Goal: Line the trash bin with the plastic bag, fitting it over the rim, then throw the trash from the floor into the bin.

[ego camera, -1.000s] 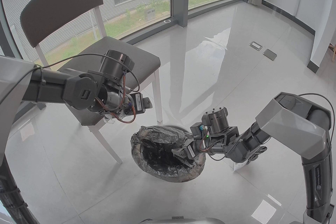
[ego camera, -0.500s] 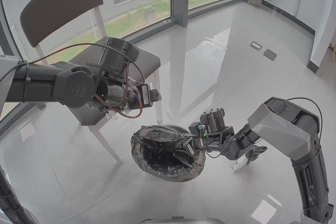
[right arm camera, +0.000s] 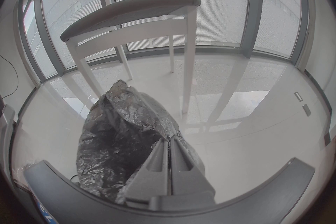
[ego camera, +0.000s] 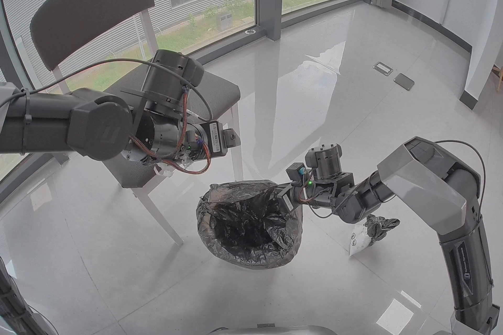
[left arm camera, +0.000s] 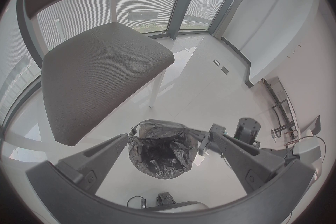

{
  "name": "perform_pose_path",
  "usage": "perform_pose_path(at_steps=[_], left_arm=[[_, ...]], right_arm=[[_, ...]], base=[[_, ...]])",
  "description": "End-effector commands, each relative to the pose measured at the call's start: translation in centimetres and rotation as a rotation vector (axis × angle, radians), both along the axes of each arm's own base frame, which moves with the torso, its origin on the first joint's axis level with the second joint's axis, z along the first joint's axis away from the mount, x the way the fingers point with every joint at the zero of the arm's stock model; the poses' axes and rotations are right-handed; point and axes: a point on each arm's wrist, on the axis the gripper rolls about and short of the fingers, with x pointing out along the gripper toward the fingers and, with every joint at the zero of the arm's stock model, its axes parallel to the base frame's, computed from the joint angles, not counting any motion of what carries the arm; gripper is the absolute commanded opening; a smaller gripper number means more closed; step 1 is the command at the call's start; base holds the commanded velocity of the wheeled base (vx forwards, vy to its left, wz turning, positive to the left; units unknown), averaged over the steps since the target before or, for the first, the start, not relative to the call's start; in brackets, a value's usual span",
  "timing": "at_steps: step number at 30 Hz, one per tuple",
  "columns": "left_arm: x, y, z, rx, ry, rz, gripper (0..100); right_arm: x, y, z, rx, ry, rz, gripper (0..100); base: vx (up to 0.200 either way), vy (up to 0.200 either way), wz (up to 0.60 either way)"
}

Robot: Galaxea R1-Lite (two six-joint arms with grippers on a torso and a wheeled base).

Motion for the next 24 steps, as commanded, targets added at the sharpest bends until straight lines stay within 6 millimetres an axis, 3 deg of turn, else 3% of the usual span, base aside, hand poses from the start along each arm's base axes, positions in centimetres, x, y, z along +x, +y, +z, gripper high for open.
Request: perform_pose_path(at_steps=[1, 9, 10, 19, 23, 24], left_arm=[[-1.3, 0.6, 0.5, -0.002, -0.003, -0.003, 100], [-2.2, 1.2, 1.0, -0.012, -0.018, -0.003, 100], [-2.3, 1.2, 1.0, -0.013, -0.021, -0.003, 100], [-2.5, 1.0, 1.3, -0.021, -0.035, -0.013, 100], [-2.6, 0.9, 1.3, -0.023, -0.035, -0.019, 100], [-2.7, 0.8, 1.3, -0.022, -0.034, -0.02, 100]], right_arm=[[0.9, -0.5, 1.1, 0.01, -0.042, -0.011, 0], [1.3, -0.9, 1.4, 0.003, -0.05, -0.022, 0], [1.4, -0.9, 1.3, 0.002, -0.049, -0.024, 100], [1.6, -1.6, 1.8, 0.008, -0.058, -0.04, 100], [0.5, -2.2, 2.6, 0.0, -0.04, -0.057, 100], [-1.3, -4.1, 3.3, -0.028, 0.002, -0.108, 100]], base=[[0.0, 0.0, 0.0], [0.0, 0.0, 0.0], [0.0, 0.0, 0.0], [0.0, 0.0, 0.0], [0.0, 0.0, 0.0], [0.0, 0.0, 0.0]])
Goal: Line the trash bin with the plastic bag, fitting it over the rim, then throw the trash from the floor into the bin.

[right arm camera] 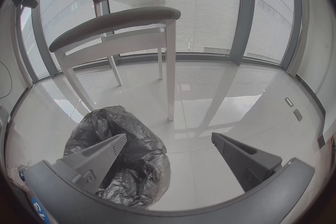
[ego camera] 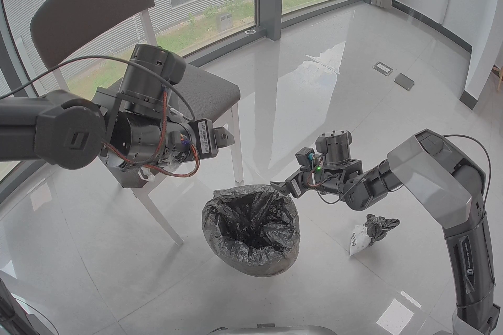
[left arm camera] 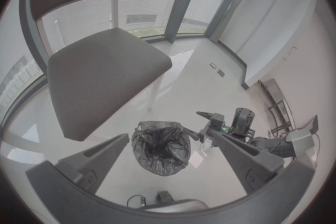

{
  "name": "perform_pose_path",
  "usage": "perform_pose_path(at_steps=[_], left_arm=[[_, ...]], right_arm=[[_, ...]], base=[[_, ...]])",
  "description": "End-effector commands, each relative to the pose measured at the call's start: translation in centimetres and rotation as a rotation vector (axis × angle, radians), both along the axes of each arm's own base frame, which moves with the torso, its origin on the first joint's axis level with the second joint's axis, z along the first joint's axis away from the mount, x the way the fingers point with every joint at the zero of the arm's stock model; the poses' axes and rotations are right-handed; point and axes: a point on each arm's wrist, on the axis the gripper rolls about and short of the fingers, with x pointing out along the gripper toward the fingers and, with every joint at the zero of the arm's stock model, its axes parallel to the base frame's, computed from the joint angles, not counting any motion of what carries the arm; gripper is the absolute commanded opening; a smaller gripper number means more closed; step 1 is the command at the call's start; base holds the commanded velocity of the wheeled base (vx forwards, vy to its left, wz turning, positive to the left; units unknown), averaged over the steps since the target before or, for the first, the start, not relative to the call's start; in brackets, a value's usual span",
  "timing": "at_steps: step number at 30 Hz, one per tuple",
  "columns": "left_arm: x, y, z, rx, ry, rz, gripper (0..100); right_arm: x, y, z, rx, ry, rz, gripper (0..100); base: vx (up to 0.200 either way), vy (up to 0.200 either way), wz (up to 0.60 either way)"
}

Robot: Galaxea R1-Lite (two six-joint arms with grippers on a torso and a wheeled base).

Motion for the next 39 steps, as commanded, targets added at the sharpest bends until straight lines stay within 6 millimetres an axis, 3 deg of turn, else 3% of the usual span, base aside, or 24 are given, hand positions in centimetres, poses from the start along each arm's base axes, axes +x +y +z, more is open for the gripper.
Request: perform_pose_path(at_steps=[1, 5, 7, 9, 15, 21, 22, 29, 39], left_arm=[[-0.2, -0.2, -0.2, 0.001, 0.004, -0.007, 100], [-0.5, -0.9, -0.7, 0.0, 0.003, -0.032, 100], [-0.6, -1.0, -0.9, 0.001, 0.005, -0.036, 100], [-0.5, -1.7, -1.5, 0.0, 0.004, -0.052, 100], [-0.4, -2.4, -2.5, 0.02, 0.028, -0.065, 100], [-0.4, -2.5, -2.8, 0.023, 0.035, -0.066, 100], [-0.5, -2.4, -2.9, 0.027, 0.041, -0.066, 100], [-0.5, -2.4, -3.2, 0.031, 0.046, -0.066, 100], [-0.7, -2.6, -3.0, 0.019, 0.045, -0.053, 100]], right_arm=[[-3.5, -3.5, 1.9, -0.039, 0.07, -0.088, 100], [-7.7, -8.8, 2.5, -0.09, 0.168, -0.172, 100], [-8.4, -9.8, 2.4, -0.101, 0.187, -0.188, 100], [-10.5, -13.6, 1.3, -0.147, 0.26, -0.255, 100], [-11.7, -17.9, -0.6, -0.188, 0.345, -0.344, 100], [-11.4, -21.0, -2.5, -0.21, 0.399, -0.41, 100], [-10.9, -22.6, -3.2, -0.217, 0.402, -0.441, 100], [-9.3, -24.3, -5.4, -0.208, 0.427, -0.485, 100], [-6.9, -24.5, -8.3, -0.208, 0.435, -0.49, 100]], base=[[0.0, 0.0, 0.0], [0.0, 0.0, 0.0], [0.0, 0.0, 0.0], [0.0, 0.0, 0.0], [0.0, 0.0, 0.0], [0.0, 0.0, 0.0], [0.0, 0.0, 0.0], [0.0, 0.0, 0.0], [0.0, 0.0, 0.0]])
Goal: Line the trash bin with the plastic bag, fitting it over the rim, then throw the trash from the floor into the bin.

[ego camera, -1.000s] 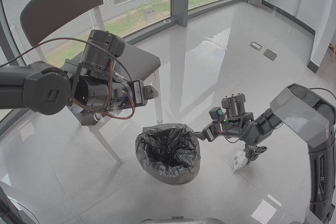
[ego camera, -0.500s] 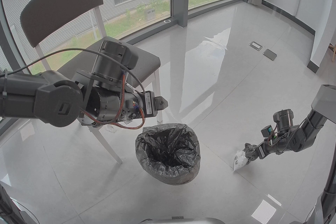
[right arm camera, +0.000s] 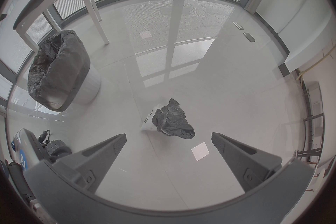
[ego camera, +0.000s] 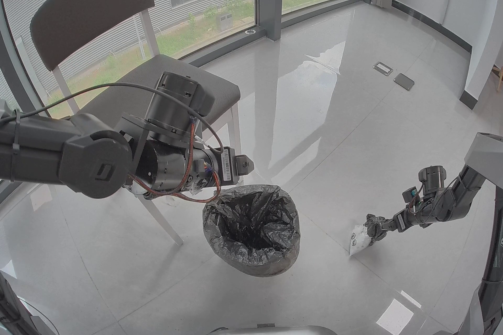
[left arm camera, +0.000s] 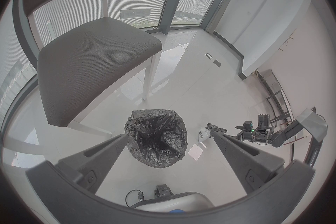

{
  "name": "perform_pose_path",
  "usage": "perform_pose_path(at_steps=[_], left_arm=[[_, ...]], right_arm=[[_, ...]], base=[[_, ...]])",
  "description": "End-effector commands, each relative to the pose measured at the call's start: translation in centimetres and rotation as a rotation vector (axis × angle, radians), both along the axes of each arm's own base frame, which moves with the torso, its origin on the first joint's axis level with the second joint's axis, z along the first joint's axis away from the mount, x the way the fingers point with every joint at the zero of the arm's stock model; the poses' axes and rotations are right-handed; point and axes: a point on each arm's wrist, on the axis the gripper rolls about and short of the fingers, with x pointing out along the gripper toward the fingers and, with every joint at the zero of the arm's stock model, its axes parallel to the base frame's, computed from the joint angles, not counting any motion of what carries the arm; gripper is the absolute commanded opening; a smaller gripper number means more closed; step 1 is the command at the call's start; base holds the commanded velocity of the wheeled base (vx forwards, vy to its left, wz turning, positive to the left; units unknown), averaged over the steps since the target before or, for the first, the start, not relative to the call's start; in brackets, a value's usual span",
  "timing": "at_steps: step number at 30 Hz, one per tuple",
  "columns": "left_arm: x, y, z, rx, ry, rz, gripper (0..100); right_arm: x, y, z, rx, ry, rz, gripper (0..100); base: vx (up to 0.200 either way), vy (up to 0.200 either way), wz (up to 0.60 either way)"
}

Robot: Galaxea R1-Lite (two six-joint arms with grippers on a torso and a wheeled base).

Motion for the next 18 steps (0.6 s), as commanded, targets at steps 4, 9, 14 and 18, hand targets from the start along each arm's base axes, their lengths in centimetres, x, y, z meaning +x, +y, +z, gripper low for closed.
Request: perform_pose_path(at_steps=[4, 9, 14, 18], left_arm=[[-0.1, -0.2, 0.0, -0.002, 0.0, 0.001, 100], [-0.1, -0.2, -0.1, 0.0, 0.003, 0.001, 100], [-0.1, -0.2, -0.1, 0.002, 0.003, 0.004, 100], [-0.1, -0.2, -0.1, 0.005, 0.001, 0.009, 100]], right_arm=[[1.7, -0.4, -3.1, -0.008, 0.028, -0.016, 100], [2.2, -0.4, -3.2, -0.01, 0.04, -0.015, 100], [2.6, -0.5, -3.1, -0.024, 0.098, -0.029, 100], [3.0, -0.7, -2.9, -0.037, 0.144, -0.046, 100]], base=[[0.0, 0.0, 0.0], [0.0, 0.0, 0.0], [0.0, 0.0, 0.0], [0.0, 0.0, 0.0]])
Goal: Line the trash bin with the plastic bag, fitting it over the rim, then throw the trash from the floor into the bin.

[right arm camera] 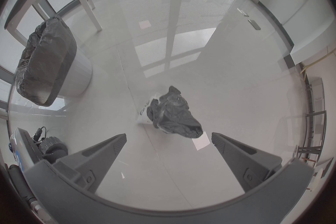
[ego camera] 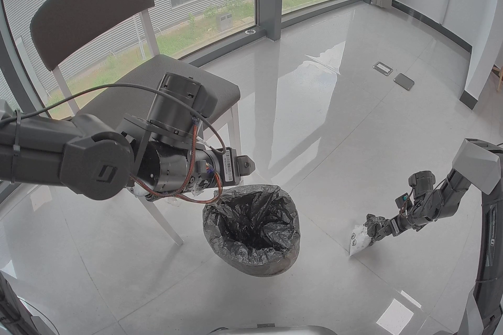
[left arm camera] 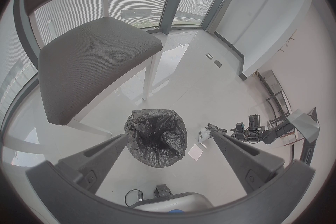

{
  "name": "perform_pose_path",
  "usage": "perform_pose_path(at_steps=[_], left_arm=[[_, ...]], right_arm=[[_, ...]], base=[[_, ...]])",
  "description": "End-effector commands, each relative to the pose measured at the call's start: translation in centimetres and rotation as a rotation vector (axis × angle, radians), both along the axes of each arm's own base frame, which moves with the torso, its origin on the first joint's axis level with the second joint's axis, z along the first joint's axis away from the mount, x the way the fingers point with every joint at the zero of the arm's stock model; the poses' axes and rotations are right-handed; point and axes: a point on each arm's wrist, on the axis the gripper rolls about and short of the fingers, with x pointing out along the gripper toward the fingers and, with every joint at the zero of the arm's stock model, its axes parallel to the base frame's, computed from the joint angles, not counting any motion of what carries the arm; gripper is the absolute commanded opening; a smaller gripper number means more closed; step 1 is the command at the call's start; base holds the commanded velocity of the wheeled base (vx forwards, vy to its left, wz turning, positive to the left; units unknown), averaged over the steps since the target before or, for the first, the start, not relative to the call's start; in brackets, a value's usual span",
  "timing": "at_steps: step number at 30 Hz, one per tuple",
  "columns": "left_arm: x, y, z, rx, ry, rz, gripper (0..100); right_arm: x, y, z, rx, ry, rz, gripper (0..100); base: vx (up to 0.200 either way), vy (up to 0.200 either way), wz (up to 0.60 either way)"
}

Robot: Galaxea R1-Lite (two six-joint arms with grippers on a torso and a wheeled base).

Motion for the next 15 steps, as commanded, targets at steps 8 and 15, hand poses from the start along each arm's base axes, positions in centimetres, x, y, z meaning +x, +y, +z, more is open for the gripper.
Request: perform_pose_path(at_steps=[8, 15], left_arm=[[-0.6, -0.1, 0.4, -0.01, -0.01, -0.006, 100], [-1.6, 0.7, 0.6, -0.089, -0.092, 0.0, 100]], right_arm=[[1.2, -0.3, 1.6, -0.017, -0.066, -0.019, 100], [1.8, 0.1, 2.8, -0.016, -0.113, -0.014, 100]], base=[[0.0, 0.0, 0.0], [-0.143, 0.0, 0.0]])
